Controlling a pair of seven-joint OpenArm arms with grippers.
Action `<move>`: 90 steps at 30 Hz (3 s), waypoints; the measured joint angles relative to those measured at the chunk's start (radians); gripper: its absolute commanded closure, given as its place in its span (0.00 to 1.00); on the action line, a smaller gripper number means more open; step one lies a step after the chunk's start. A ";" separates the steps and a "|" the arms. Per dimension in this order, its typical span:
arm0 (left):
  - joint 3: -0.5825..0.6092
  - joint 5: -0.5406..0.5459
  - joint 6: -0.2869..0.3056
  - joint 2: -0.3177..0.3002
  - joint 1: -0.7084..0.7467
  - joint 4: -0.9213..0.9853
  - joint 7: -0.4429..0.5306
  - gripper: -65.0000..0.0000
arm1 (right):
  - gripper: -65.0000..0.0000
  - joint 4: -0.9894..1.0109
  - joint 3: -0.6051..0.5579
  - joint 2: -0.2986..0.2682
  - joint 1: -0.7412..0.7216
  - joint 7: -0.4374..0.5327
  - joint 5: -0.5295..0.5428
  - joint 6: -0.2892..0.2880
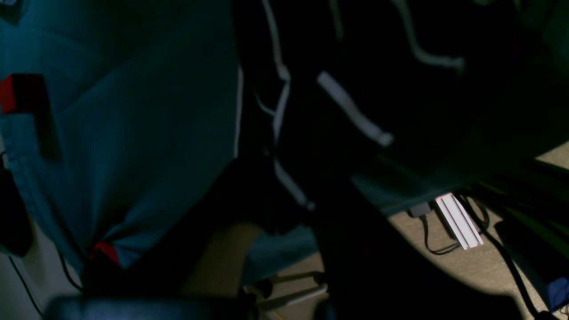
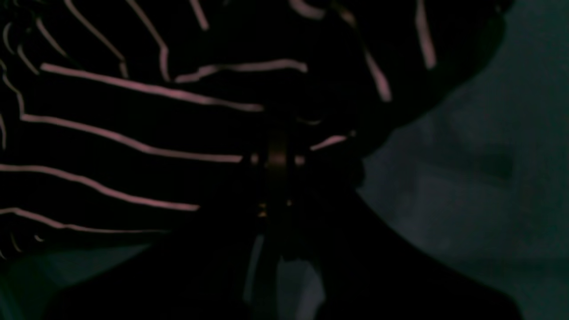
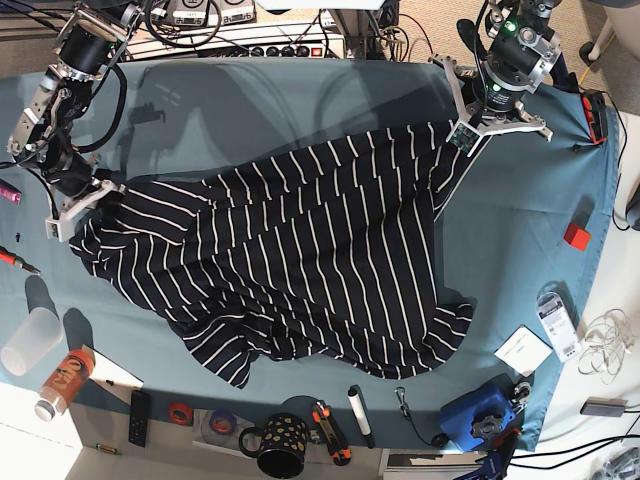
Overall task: Layout the t-shirt on the table in an organized manner, then fold the t-shirt properly
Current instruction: 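Grasp the shirt corner with the right gripper and pull it outward, then lift the shirt with both grippers holding opposite corners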
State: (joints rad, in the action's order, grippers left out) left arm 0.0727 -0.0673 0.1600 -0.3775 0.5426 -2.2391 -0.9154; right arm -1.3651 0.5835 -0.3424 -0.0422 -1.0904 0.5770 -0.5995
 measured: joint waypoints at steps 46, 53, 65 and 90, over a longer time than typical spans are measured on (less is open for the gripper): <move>-0.001 0.004 0.000 0.000 0.000 0.000 0.003 1.00 | 0.61 -0.247 0.356 -0.047 0.406 -0.283 0.539 -0.098; -0.001 0.004 0.000 0.000 0.000 0.000 0.033 1.00 | 0.61 -0.247 0.296 -0.052 0.303 -0.232 0.328 -0.097; -0.001 0.005 0.000 0.000 0.000 0.000 0.034 1.00 | 0.61 -0.248 -0.021 -0.056 0.297 -0.111 0.006 -0.097; -0.001 0.005 0.000 0.001 0.000 0.000 0.045 1.00 | 1.00 -0.499 0.103 -0.055 0.299 -0.021 0.158 -0.103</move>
State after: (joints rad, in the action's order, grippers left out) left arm 0.0719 -0.0628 0.1600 -0.3767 0.5426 -2.2391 -0.8703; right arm -1.8641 0.6865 -0.3973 0.2565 -1.1118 0.7349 -0.7021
